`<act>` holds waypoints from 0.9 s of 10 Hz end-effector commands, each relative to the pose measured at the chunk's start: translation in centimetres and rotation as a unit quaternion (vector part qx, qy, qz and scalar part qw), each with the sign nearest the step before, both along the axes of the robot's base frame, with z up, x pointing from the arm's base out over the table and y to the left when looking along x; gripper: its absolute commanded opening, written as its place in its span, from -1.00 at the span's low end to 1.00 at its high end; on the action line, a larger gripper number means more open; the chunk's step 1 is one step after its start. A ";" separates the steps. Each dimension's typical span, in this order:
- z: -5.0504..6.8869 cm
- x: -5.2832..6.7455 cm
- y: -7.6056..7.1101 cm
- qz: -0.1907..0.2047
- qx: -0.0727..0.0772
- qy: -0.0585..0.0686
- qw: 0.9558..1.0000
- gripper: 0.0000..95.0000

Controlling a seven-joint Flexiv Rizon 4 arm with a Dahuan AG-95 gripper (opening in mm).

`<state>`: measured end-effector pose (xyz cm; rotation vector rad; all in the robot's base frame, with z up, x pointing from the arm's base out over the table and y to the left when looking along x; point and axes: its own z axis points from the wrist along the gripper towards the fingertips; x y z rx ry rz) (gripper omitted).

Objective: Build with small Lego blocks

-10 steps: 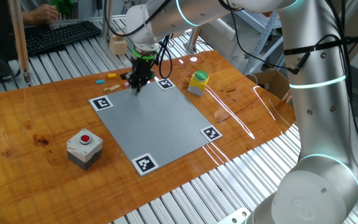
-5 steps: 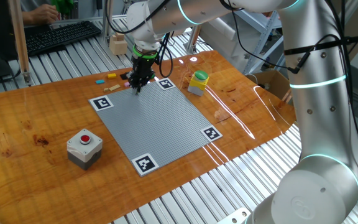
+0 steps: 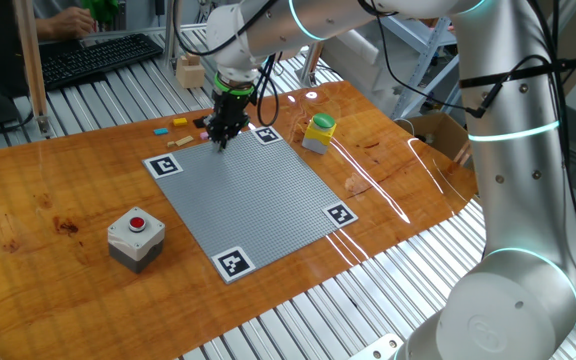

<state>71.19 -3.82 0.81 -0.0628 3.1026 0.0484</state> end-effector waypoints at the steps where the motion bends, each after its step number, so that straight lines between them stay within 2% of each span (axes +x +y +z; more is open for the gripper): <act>1: 0.0 0.0 0.0 0.000 0.000 -0.001 1.000 -0.20; 3: 0.1 0.0 0.0 -0.001 0.000 0.003 1.000 -0.20; 4: 0.3 0.0 0.0 0.001 0.000 0.009 1.000 -0.20; 5: 0.7 0.0 0.0 0.004 0.000 0.012 1.000 -0.60; 6: 0.9 -0.1 0.0 0.004 0.000 0.013 1.000 -0.60; 7: 1.2 -0.1 0.0 0.009 0.000 0.012 1.000 -1.00; 9: 1.3 -0.1 0.0 0.014 0.000 0.011 1.000 -1.00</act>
